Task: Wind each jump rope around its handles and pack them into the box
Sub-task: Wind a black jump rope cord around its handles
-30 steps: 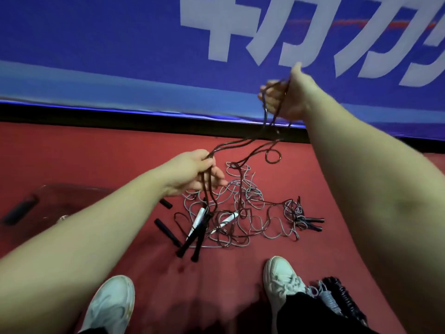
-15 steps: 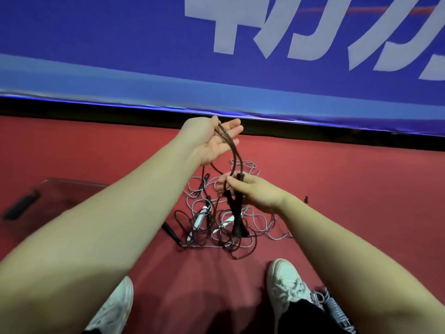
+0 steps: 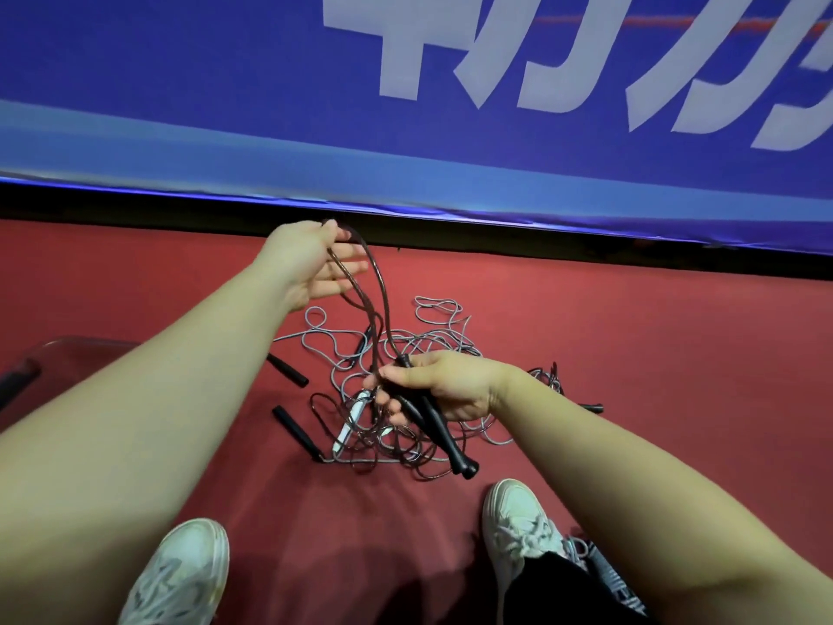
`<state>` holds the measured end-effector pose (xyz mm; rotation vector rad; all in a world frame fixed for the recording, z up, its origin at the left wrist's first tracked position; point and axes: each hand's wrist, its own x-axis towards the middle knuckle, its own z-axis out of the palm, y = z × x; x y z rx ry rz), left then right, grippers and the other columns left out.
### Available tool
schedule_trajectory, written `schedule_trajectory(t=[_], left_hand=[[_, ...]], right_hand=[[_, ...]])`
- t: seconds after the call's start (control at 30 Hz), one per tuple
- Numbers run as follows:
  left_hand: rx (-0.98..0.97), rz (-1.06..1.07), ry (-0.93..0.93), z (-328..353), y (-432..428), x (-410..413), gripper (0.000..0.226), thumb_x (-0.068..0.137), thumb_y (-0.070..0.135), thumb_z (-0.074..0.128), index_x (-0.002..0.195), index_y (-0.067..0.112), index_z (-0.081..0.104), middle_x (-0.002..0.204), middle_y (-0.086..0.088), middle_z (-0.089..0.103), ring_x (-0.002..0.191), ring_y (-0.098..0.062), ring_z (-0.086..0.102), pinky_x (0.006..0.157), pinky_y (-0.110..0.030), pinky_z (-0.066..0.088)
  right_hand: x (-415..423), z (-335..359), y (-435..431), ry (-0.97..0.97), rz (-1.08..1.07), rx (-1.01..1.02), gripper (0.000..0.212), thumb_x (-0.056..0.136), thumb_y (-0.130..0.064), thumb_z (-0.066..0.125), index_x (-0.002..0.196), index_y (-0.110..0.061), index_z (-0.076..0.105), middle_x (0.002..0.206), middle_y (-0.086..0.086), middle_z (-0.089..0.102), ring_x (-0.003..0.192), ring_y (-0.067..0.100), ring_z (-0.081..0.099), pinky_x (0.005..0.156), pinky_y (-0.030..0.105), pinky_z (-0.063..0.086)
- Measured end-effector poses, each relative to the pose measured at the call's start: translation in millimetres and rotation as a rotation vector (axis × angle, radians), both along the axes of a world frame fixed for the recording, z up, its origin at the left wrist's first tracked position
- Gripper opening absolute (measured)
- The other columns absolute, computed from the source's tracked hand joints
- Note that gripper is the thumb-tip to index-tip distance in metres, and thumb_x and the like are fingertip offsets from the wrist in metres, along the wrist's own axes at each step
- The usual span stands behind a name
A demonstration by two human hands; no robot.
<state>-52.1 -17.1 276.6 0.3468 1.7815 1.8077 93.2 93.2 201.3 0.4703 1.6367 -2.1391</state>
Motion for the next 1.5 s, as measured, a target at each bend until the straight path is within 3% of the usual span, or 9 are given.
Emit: schedule_trajectory(t=[0.2, 0.43, 0.57, 0.7, 0.87, 1.03, 1.17, 1.33, 1.5], left_hand=[[-0.236, -0.175, -0.047, -40, -17, 4, 0.032, 0.1, 0.038, 0.041, 0.103, 0.01, 0.058, 0.108, -0.011, 0.067, 0.087, -0.018, 0.065, 0.075, -0.03, 0.053], [-0.326, -0.568, 0.202, -58, -21, 32, 0.016, 0.095, 0.018, 0.054, 0.109, 0.018, 0.064, 0.109, -0.001, 0.07, 0.105, -0.015, 0.064, 0.097, -0.03, 0.047], [-0.35, -0.53, 0.358, -53, -18, 41, 0.006, 0.093, 0.023, 0.059, 0.095, 0.023, 0.064, 0.084, 0.011, 0.07, 0.081, -0.006, 0.063, 0.074, -0.018, 0.048], [-0.374, -0.566, 0.267, -47, -19, 46, 0.021, 0.093, 0.032, 0.056, 0.095, 0.014, 0.066, 0.106, -0.018, 0.069, 0.098, -0.036, 0.065, 0.091, -0.047, 0.052], [-0.265, -0.513, 0.145, -43, -23, 48, 0.014, 0.096, 0.018, 0.051, 0.085, 0.014, 0.058, 0.086, -0.008, 0.063, 0.073, -0.017, 0.061, 0.064, -0.021, 0.053], [-0.263, -0.508, 0.119, -42, -25, 42, 0.012, 0.094, 0.016, 0.053, 0.083, 0.016, 0.058, 0.084, -0.005, 0.062, 0.077, -0.02, 0.06, 0.073, -0.028, 0.053], [-0.246, -0.553, -0.007, -45, -30, 35, 0.01, 0.094, 0.01, 0.052, 0.089, 0.005, 0.059, 0.083, -0.011, 0.067, 0.068, -0.018, 0.068, 0.062, -0.028, 0.059], [-0.367, -0.681, -0.065, -50, -47, 22, 0.009, 0.094, 0.006, 0.05, 0.092, 0.001, 0.056, 0.077, -0.012, 0.068, 0.067, -0.019, 0.069, 0.064, -0.029, 0.06], [-0.311, -0.717, -0.164, -45, -61, 13, 0.022, 0.075, 0.013, 0.06, 0.092, 0.0, 0.059, 0.072, -0.011, 0.068, 0.062, -0.019, 0.068, 0.056, -0.028, 0.057]], right_hand=[[-22, 10, -2, 0.169, -0.583, -0.112, 0.018, 0.099, -0.008, 0.044, 0.082, -0.01, 0.051, 0.063, 0.002, 0.052, 0.063, 0.014, 0.06, 0.068, 0.027, 0.054], [-32, 19, -14, 0.336, -0.697, 0.142, 0.022, 0.102, -0.021, 0.037, 0.086, -0.017, 0.051, 0.081, -0.004, 0.064, 0.088, 0.011, 0.059, 0.081, 0.031, 0.047], [-31, 25, -13, 0.369, -0.738, 0.031, 0.019, 0.103, -0.026, 0.035, 0.095, -0.016, 0.049, 0.083, -0.005, 0.069, 0.107, 0.018, 0.056, 0.1, 0.037, 0.042], [-28, 22, -12, 0.288, -0.689, -0.007, 0.043, 0.102, -0.037, 0.033, 0.122, -0.004, 0.052, 0.098, -0.008, 0.069, 0.104, 0.009, 0.055, 0.081, 0.024, 0.043], [-27, 17, -12, 0.216, -0.594, -0.018, 0.031, 0.1, -0.042, 0.034, 0.093, -0.022, 0.056, 0.097, -0.005, 0.061, 0.085, 0.011, 0.055, 0.067, 0.026, 0.042], [-26, 12, -23, 0.246, -0.459, 0.124, 0.035, 0.101, -0.042, 0.029, 0.093, -0.021, 0.057, 0.069, -0.005, 0.056, 0.043, 0.001, 0.049, 0.048, 0.019, 0.039], [-22, 16, -8, 0.151, -0.397, 0.136, 0.059, 0.098, -0.054, 0.02, 0.087, -0.012, 0.059, 0.069, -0.001, 0.062, 0.056, 0.008, 0.057, 0.054, 0.022, 0.043], [-7, 8, 31, 0.261, -0.216, 1.27, 0.042, 0.099, -0.044, 0.037, 0.086, -0.011, 0.059, 0.084, 0.001, 0.063, 0.08, 0.018, 0.058, 0.072, 0.027, 0.042], [-1, 4, 20, 0.45, 0.069, 0.799, 0.025, 0.101, -0.025, 0.036, 0.123, -0.028, 0.049, 0.122, -0.011, 0.054, 0.116, -0.003, 0.047, 0.103, 0.012, 0.032]])
